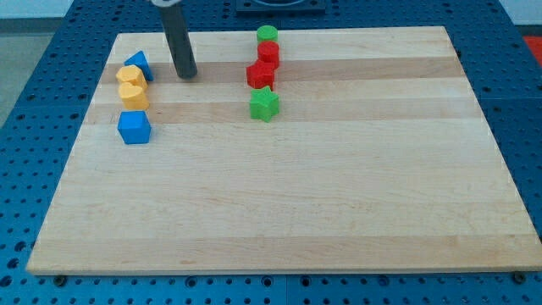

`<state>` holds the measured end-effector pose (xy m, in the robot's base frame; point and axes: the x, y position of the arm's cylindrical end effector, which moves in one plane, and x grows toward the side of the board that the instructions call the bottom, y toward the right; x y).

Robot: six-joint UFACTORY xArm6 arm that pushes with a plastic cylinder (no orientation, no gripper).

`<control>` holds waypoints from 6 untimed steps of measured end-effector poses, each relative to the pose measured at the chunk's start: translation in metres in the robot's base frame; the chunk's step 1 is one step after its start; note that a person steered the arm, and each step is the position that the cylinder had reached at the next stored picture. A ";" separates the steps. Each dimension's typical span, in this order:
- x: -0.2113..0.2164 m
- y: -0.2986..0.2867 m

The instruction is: Push the yellow heart and blue cube to left side

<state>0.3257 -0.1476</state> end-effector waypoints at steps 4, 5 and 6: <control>0.099 -0.052; 0.082 -0.075; 0.080 -0.062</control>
<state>0.4055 -0.2094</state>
